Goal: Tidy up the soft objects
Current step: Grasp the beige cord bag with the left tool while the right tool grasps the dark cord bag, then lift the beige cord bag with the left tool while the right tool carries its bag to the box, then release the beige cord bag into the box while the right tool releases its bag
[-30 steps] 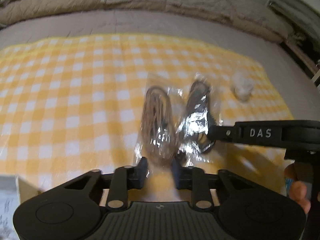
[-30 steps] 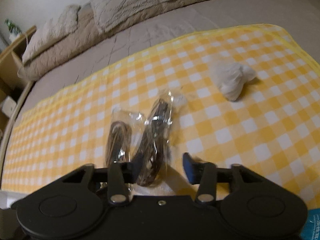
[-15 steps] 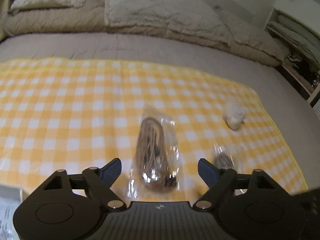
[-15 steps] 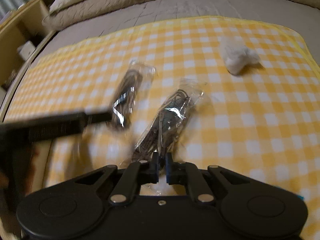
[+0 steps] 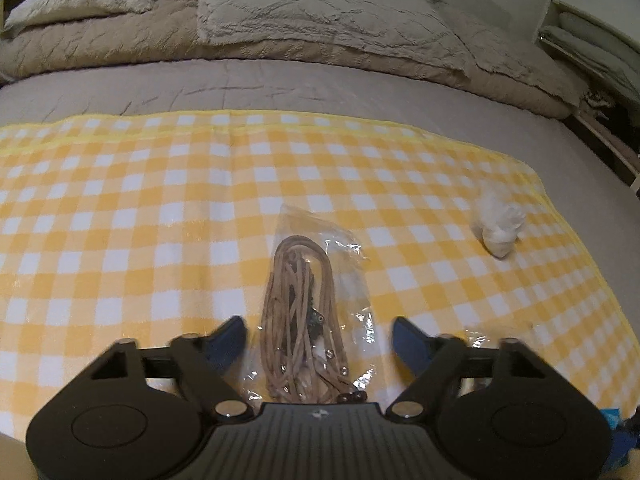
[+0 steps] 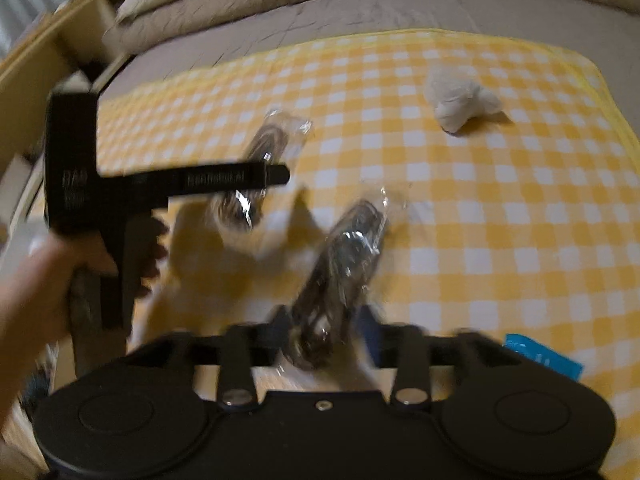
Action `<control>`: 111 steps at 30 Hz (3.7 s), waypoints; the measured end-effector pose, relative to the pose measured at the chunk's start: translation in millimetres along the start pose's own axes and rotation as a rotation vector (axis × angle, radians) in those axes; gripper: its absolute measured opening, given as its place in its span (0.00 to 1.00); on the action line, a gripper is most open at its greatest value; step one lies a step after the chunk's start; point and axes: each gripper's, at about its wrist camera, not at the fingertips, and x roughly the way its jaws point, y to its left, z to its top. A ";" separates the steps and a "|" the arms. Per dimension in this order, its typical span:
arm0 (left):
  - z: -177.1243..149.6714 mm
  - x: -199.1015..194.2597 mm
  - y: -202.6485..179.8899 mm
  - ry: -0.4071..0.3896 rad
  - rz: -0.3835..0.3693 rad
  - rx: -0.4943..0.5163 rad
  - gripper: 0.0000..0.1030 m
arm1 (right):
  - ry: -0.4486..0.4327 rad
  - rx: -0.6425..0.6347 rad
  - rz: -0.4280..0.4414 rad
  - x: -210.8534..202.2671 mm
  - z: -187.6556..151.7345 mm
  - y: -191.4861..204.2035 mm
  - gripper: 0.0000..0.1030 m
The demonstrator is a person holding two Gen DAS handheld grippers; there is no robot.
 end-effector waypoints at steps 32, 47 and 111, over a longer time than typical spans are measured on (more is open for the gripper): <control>1.3 -129.0 -17.5 -0.090 -0.064 0.004 0.32 | -0.223 0.058 -0.084 -52.1 17.2 15.5 0.14; -10.9 -209.7 15.5 -0.149 -0.032 -0.019 0.32 | -0.304 0.036 -0.044 -91.8 11.0 47.2 0.14; -168.6 -325.1 298.1 0.096 0.321 -0.155 0.33 | -0.002 -0.253 0.449 19.1 -62.8 372.0 0.48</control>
